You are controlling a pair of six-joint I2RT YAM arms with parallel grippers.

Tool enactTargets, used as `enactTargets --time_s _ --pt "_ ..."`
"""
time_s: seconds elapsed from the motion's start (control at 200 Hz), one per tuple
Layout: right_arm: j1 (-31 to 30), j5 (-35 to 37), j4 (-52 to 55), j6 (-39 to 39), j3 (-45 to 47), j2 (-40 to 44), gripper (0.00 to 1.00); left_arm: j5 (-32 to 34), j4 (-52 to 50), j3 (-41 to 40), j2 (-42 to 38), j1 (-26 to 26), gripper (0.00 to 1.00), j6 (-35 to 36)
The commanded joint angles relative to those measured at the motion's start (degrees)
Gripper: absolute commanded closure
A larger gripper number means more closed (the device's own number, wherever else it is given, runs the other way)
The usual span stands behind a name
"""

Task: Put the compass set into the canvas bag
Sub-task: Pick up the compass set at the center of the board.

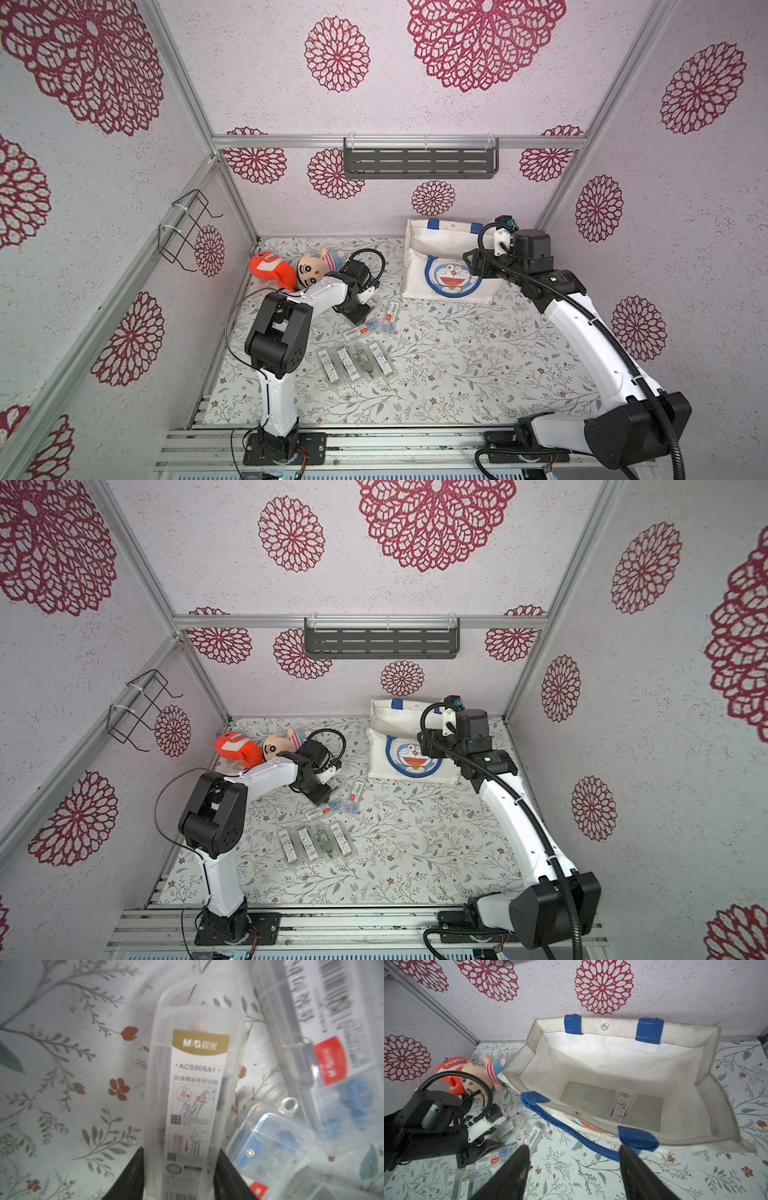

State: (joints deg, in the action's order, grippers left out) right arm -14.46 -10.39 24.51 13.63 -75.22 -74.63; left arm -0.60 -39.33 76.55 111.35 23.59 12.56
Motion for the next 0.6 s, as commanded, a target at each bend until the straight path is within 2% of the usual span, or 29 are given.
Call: enactTargets --time_s 0.0,0.155,0.285,0.595 --pt "-0.3 -3.5 -0.6 1.7 0.0 2.2 0.28 -2.1 6.6 -1.4 -7.3 0.3 0.56 -3.4" --pt "-1.2 -8.7 -2.3 3.4 1.4 3.1 0.28 -3.0 12.7 -6.9 -15.6 0.6 0.56 -7.6" --pt "-4.6 -9.1 -2.7 3.6 1.0 2.1 0.28 -4.4 15.9 -10.5 -21.6 2.1 0.56 -9.2" --pt "-13.3 -11.6 -7.3 7.6 -1.8 -4.8 0.28 0.2 15.7 -10.8 -26.8 8.5 0.56 -8.0"
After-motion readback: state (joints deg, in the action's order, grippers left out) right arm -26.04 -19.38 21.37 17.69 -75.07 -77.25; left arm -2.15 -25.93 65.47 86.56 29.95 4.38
